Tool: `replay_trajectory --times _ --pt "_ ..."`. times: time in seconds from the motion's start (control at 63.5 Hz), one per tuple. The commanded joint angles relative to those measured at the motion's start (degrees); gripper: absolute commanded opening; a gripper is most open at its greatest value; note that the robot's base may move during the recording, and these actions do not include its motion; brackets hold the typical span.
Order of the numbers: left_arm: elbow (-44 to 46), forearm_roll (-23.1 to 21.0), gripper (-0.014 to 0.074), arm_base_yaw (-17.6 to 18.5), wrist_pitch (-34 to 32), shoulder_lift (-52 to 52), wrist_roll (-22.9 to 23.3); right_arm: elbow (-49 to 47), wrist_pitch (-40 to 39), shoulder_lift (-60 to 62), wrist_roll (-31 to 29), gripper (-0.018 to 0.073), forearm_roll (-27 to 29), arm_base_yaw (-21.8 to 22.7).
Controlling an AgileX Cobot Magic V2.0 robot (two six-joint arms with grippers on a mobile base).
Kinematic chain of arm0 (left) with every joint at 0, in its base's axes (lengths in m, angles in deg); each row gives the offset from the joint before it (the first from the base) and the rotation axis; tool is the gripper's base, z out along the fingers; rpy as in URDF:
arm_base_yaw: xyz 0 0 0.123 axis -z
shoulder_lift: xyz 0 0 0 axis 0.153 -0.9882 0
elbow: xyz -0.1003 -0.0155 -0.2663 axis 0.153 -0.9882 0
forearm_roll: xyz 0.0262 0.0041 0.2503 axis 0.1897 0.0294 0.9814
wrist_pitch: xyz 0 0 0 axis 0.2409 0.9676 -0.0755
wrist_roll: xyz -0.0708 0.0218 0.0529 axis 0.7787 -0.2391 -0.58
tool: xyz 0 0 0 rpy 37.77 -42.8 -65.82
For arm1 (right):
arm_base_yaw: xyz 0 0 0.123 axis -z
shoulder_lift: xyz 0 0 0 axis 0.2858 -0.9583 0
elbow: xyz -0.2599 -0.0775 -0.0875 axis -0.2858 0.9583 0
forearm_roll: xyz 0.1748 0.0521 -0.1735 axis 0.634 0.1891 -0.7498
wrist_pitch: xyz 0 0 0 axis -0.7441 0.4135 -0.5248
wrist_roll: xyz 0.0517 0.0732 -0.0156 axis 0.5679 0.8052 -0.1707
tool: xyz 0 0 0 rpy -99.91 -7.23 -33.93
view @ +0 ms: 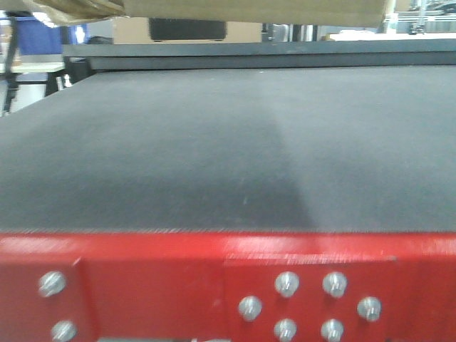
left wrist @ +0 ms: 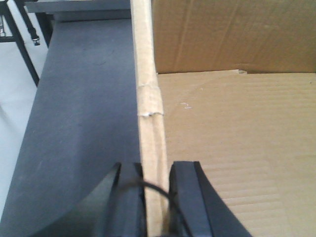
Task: Grab carton from right shelf to conveyor
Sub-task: 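Lower the held carton with both grippers onto the grey conveyor belt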
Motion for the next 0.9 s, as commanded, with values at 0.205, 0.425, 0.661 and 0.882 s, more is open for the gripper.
replay_trajectory --times 0.205,0.425,0.661,0.882 --pt "0.71 4.37 -0.0016 -0.11 -1.13 0.62 -0.42 -0.51 -1.43 1.07 -1.55 -0.0059 -1.84 0.01" --pt "0.71 4.37 -0.0016 -0.11 -1.13 0.62 -0.42 -0.51 -1.43 1.07 -1.55 -0.0059 -1.84 0.01" --pt "0.71 4.37 -0.0016 -0.11 -1.13 0.62 -0.42 -0.51 -1.43 1.07 -1.55 -0.0059 -1.84 0.01" --pt "0.71 4.37 -0.0016 -0.11 -1.13 0.62 -0.42 -0.51 -1.43 1.07 -1.55 -0.0059 -1.84 0.01"
